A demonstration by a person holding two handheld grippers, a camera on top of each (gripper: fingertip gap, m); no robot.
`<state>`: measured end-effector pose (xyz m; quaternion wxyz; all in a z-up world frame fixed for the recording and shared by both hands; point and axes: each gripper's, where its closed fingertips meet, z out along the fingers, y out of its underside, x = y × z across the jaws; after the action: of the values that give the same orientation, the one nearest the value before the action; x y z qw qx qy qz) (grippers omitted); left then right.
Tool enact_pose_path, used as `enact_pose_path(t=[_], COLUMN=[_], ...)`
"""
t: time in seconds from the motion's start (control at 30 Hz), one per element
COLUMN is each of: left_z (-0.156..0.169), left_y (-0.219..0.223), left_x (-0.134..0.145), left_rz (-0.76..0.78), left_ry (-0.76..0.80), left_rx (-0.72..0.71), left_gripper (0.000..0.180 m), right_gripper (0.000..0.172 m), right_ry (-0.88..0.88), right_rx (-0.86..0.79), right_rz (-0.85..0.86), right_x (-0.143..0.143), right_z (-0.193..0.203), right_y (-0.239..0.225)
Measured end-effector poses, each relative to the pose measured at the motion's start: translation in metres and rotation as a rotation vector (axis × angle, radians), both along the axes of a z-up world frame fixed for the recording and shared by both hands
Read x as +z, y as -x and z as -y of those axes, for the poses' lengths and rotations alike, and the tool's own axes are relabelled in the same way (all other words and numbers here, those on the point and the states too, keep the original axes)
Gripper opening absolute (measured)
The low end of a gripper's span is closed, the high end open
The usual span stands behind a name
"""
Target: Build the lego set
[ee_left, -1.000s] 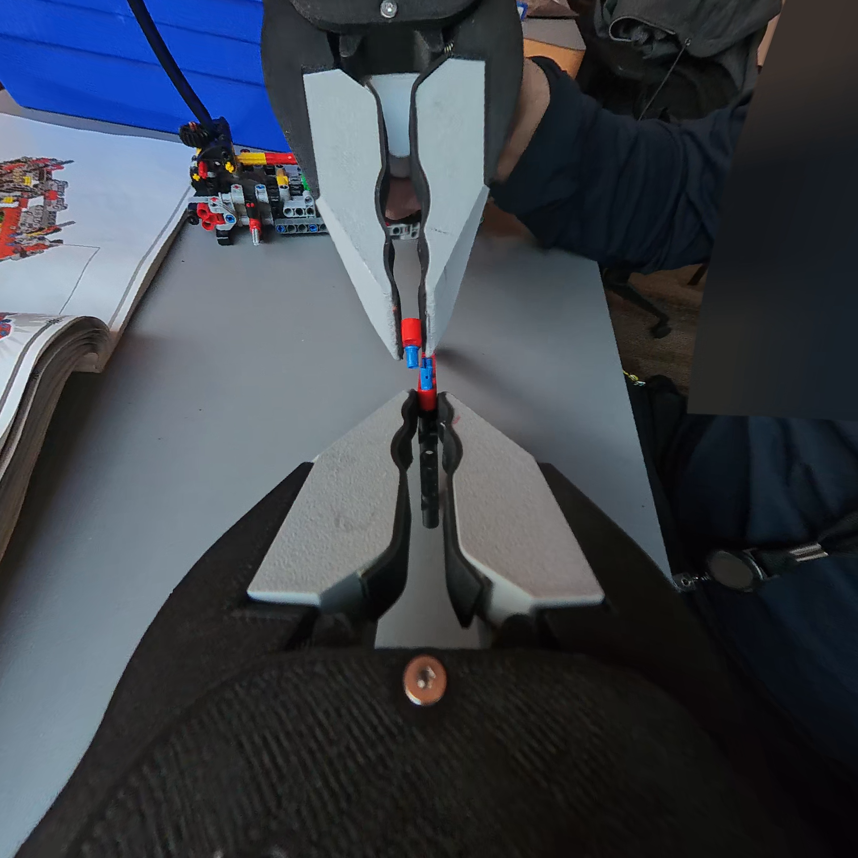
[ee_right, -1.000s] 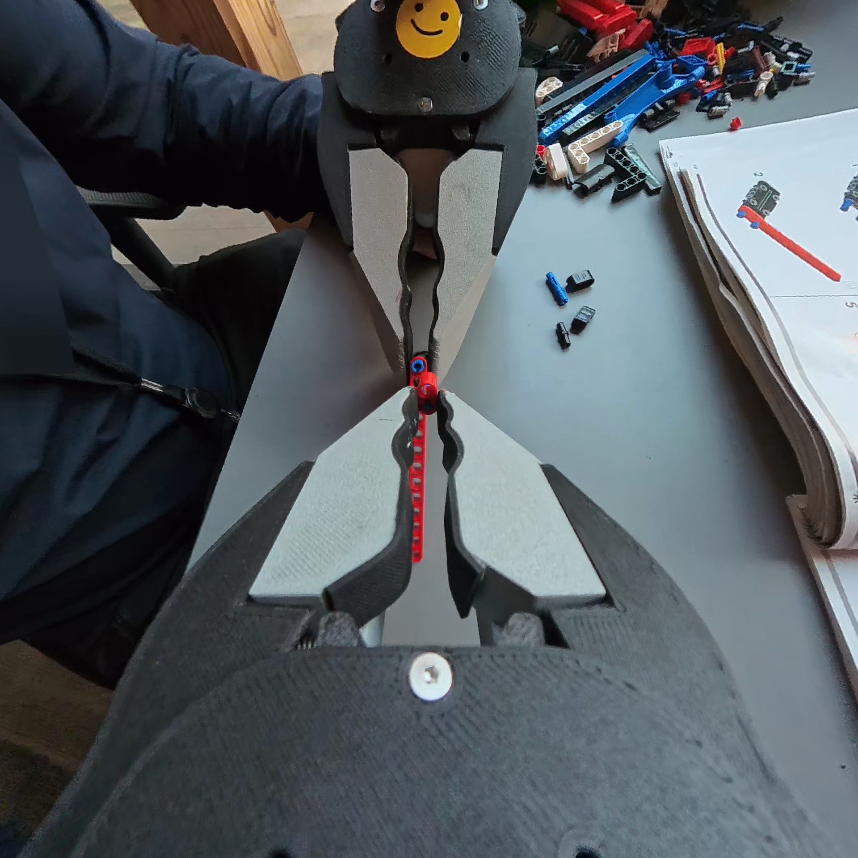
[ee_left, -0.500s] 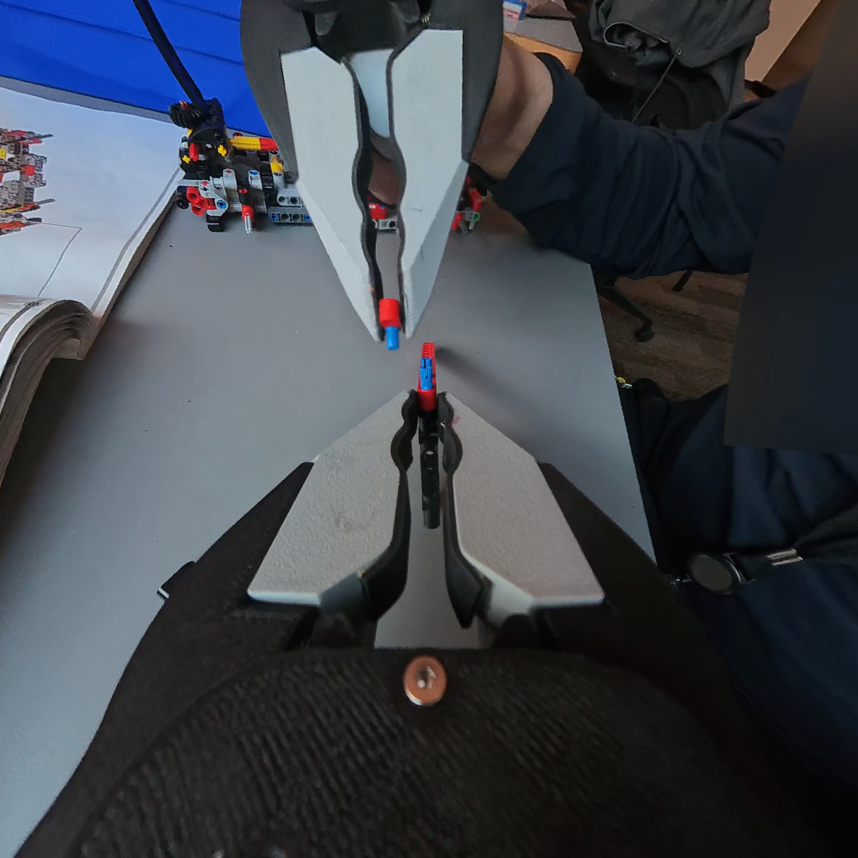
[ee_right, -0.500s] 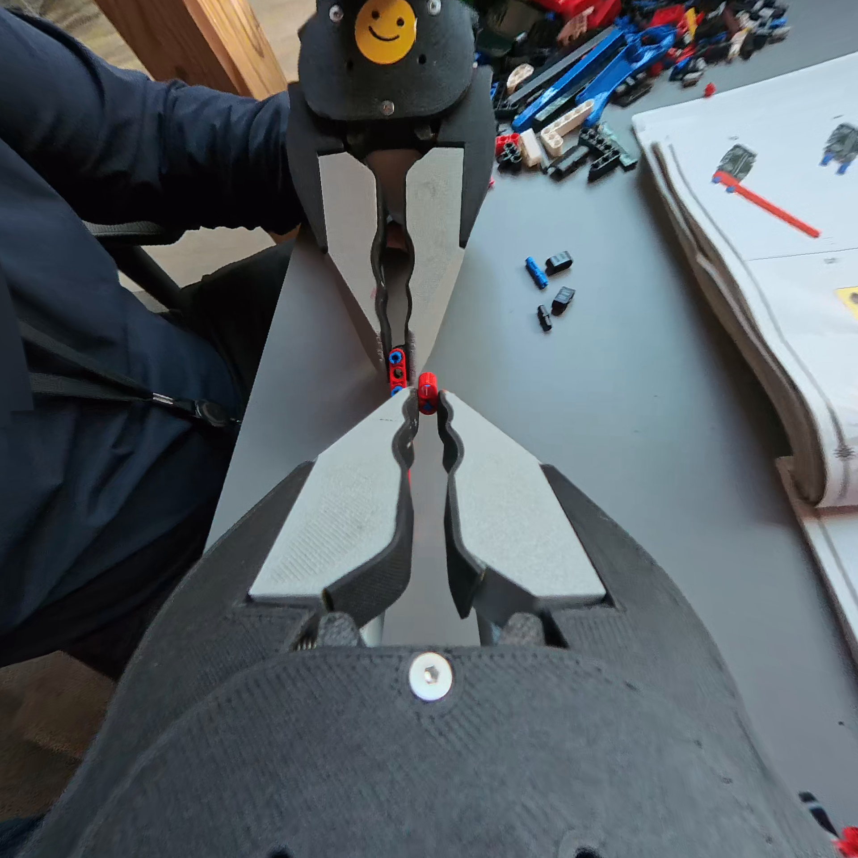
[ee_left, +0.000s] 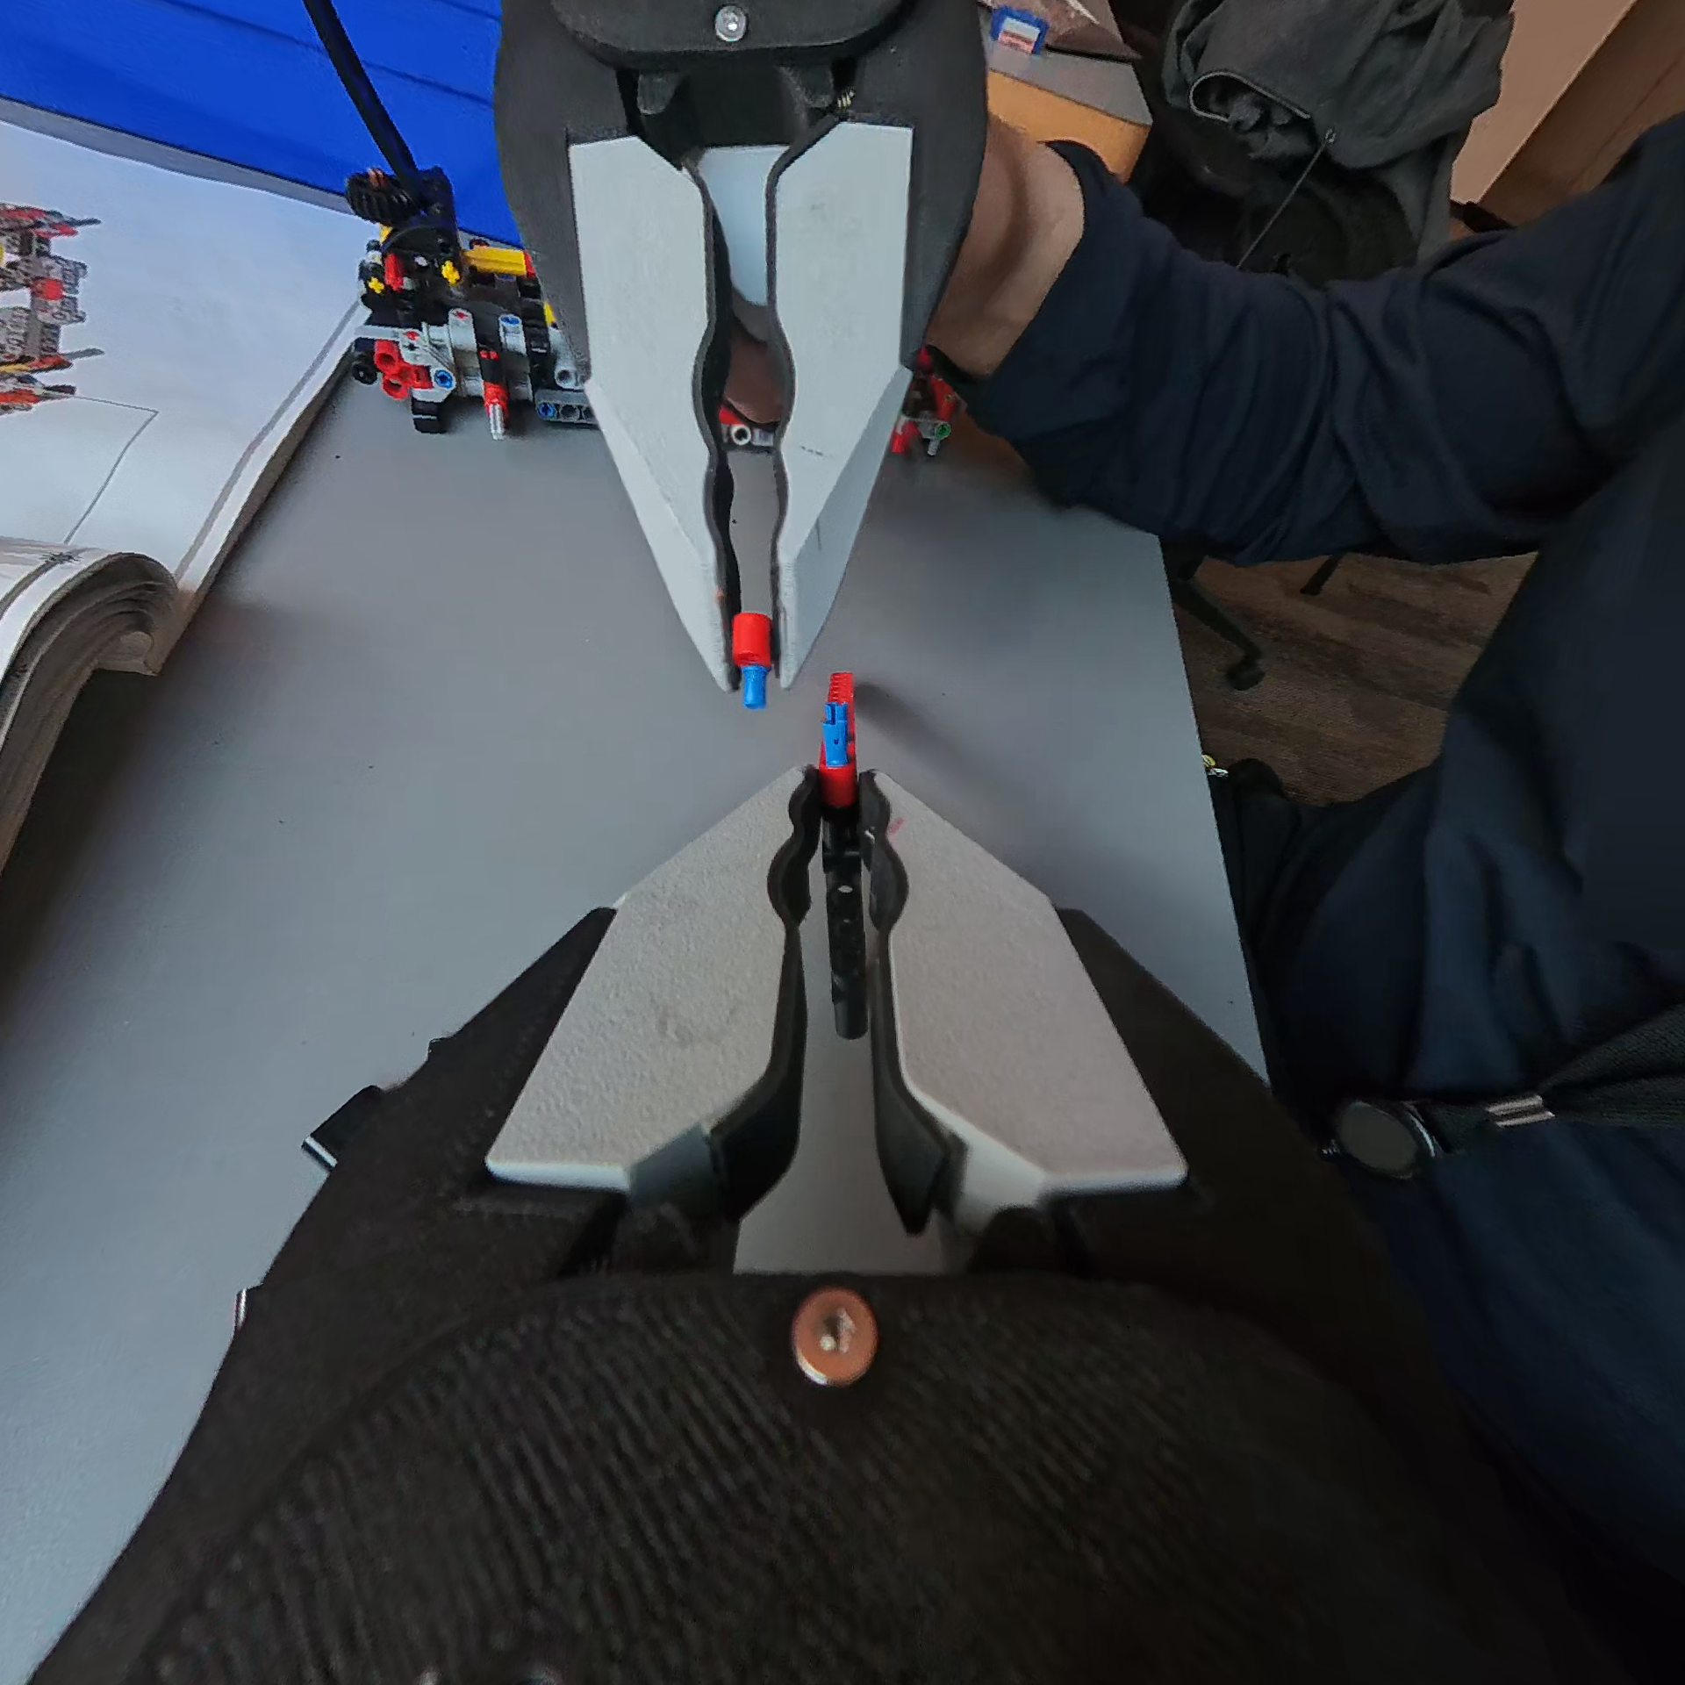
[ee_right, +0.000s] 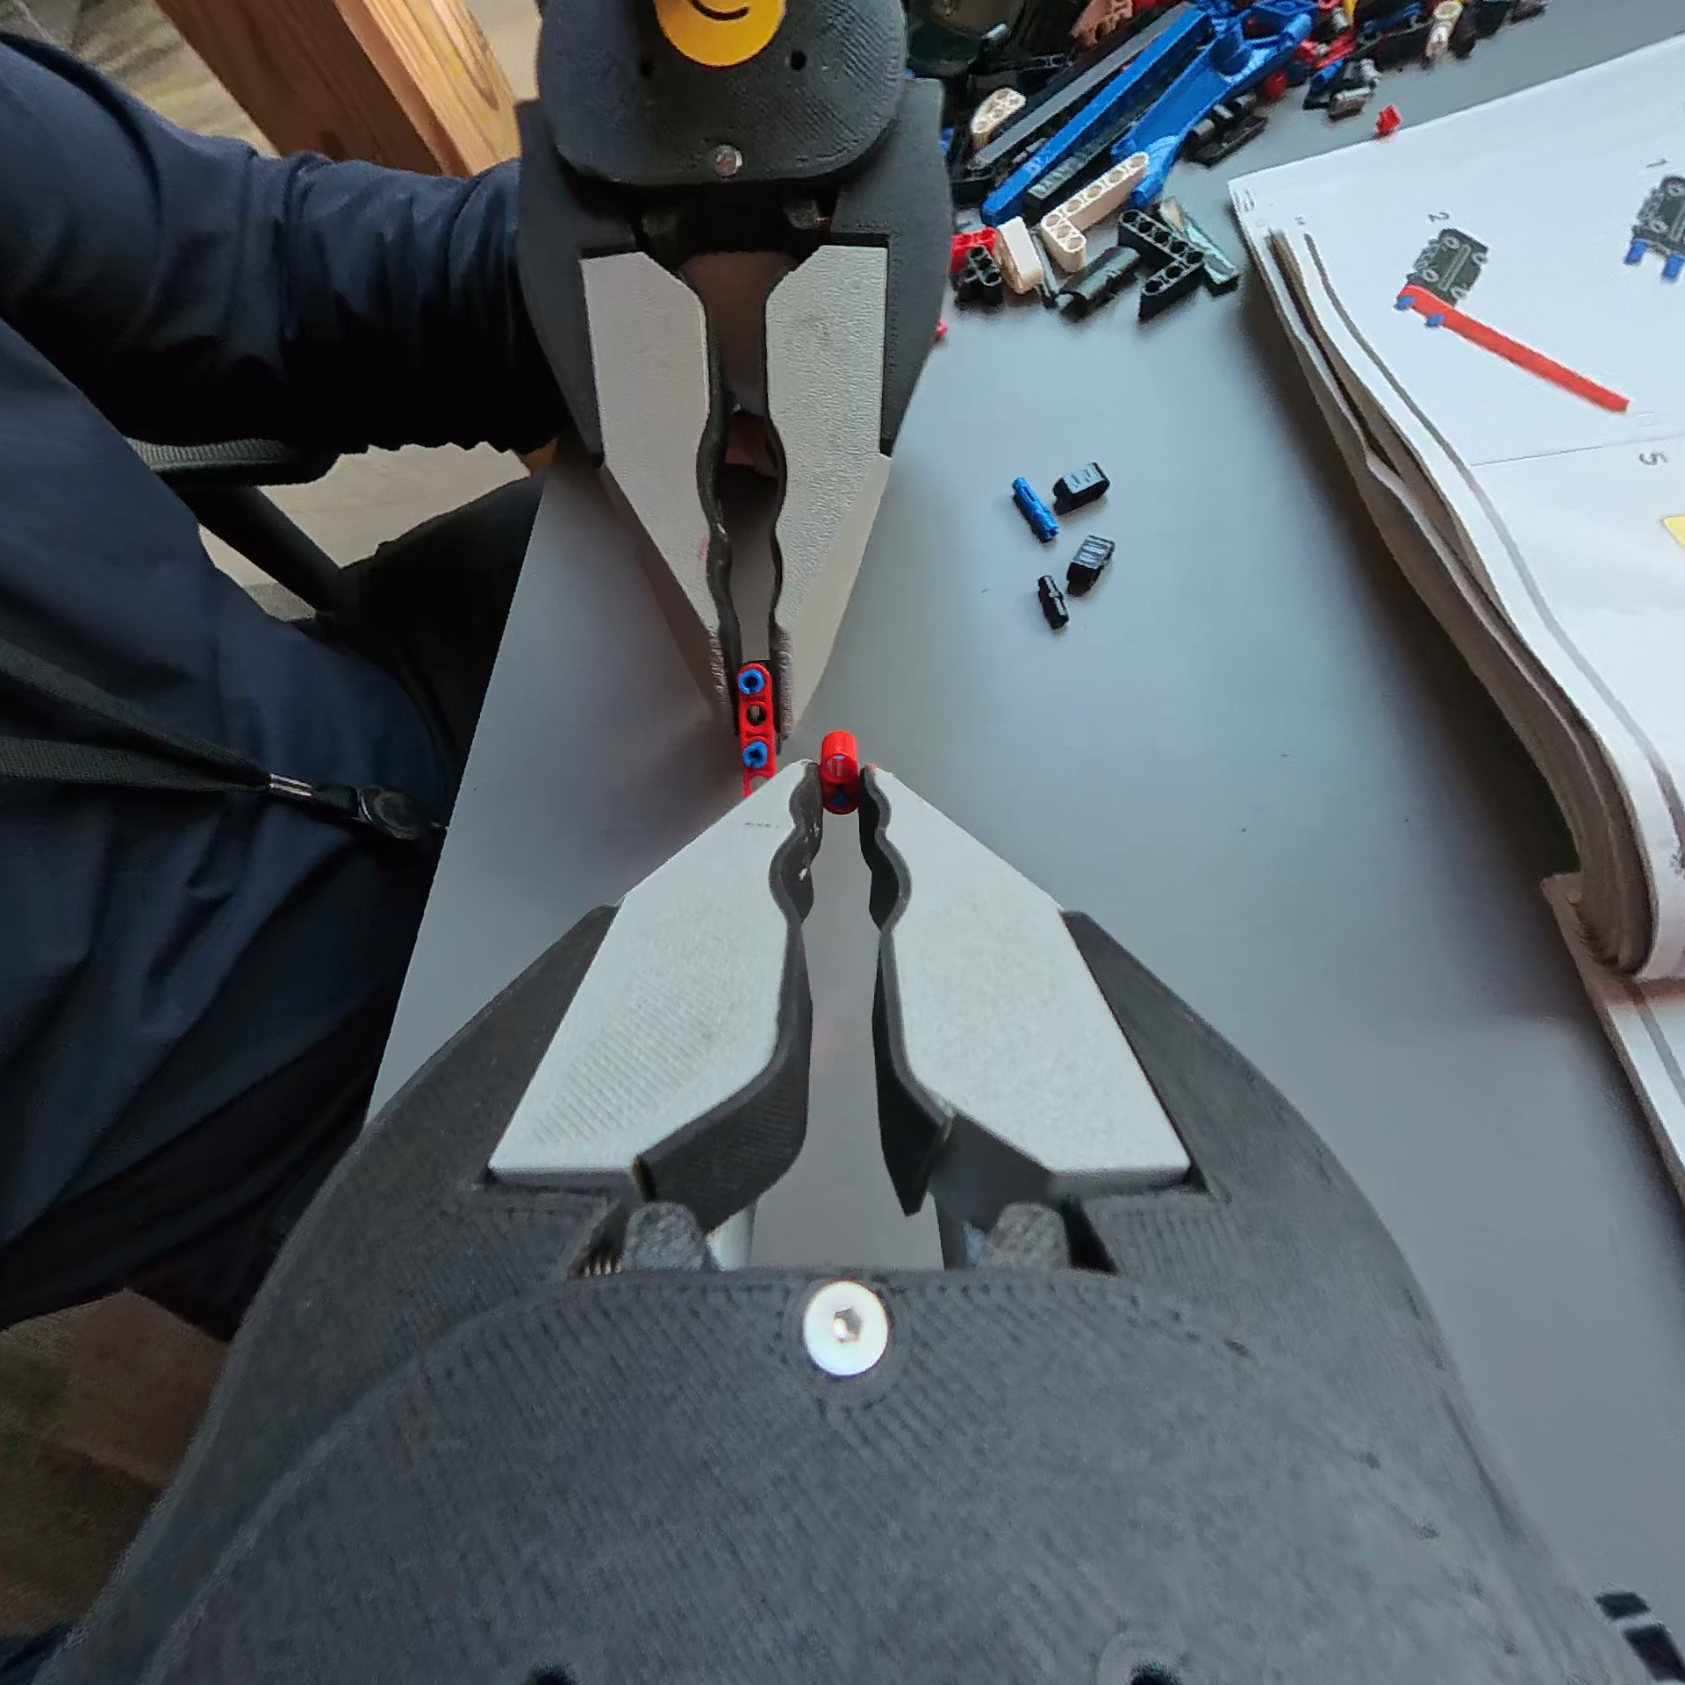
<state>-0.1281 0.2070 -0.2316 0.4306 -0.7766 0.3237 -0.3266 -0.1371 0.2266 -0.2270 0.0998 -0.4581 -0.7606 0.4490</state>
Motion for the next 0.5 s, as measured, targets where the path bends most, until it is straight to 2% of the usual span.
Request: enact_pose_path(t=[0.1,0.5], left_z=[0.001,0.002], left_y=[0.000,-0.001], left_x=[0.000,0.000], left_rz=[0.022,0.027], left_ry=[0.032,0.040], left_rx=[-0.006,-0.016], left_gripper=[0.005,0.006], right_gripper=[0.005,0.005], right_ry=[0.045,-0.024], right_rx=[-0.026,0.000], right_rz=[0.065,0.184], right_x=[-0.008,-0.039], right_z=[-0.004,-0.002], right_y=[-0.001,-0.005])
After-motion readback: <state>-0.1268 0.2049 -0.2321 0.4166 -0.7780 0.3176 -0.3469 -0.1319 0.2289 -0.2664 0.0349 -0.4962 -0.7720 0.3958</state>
